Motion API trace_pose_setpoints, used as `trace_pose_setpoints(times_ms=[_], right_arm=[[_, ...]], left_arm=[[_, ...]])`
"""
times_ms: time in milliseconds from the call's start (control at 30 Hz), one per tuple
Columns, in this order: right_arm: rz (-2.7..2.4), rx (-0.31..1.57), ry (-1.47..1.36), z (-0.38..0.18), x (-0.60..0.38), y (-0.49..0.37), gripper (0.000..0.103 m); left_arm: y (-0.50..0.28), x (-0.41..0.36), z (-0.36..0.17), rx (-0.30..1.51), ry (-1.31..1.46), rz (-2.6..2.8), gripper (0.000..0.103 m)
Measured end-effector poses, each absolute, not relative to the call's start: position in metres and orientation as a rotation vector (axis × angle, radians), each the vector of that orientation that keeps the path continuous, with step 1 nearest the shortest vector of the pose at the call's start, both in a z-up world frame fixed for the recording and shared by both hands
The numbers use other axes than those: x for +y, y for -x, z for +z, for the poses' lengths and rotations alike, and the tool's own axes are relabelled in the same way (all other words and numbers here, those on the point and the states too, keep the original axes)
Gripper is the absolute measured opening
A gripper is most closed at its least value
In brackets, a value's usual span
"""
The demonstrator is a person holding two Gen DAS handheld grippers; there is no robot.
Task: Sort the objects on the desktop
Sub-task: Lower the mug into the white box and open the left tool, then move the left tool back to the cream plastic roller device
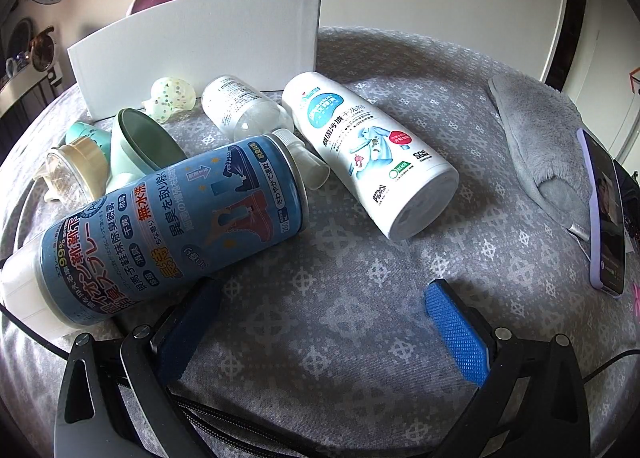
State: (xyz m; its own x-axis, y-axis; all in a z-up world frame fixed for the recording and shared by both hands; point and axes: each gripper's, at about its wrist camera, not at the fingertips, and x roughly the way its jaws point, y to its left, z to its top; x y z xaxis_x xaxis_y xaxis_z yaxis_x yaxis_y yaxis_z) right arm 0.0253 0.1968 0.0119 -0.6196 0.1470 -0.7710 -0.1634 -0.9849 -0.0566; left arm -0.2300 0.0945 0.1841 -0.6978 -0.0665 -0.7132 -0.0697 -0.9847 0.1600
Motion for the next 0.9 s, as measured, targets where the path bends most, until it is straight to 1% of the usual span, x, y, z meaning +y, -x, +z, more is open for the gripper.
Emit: trace_pose_setpoints(times_ms=[100,200,300,433,600,800,900], right_arm=[[2.682,0.029,1.274,0.012,0.197,-0.025,0.103],[2.681,0.028,1.274,0.012,0.196,-0.026,0.103],[2.681,0.028,1.275,0.012,0.196,-0.025,0.103],[2.681,0.027,1.274,0.012,0.196,-0.026,0.103],[2.681,0.027,1.275,0.012,0.196,-0.026,0.103],[2.682,0.027,1.274,0.012,0.196,-0.026,0.103],[2.682,0.027,1.274,0.012,0.196,-0.026,0.103]], left_arm=[[0.201,0.087,0.201,0.21,1.126,2.959,0.103],[0.167,0.078,0.209,0.166,1.077,3.025,0.102],[0.134,0.072,0.206,0.142,1.087,3.065,0.102],[0.095,0.07,0.185,0.196,1.179,3.067,0.103],[0.054,0.066,0.15,0.171,1.3,3.035,0.103],[0.017,0.051,0.117,0.004,1.399,3.014,0.103],[0.0,0.046,0.107,-0.087,1.404,3.016,0.103]])
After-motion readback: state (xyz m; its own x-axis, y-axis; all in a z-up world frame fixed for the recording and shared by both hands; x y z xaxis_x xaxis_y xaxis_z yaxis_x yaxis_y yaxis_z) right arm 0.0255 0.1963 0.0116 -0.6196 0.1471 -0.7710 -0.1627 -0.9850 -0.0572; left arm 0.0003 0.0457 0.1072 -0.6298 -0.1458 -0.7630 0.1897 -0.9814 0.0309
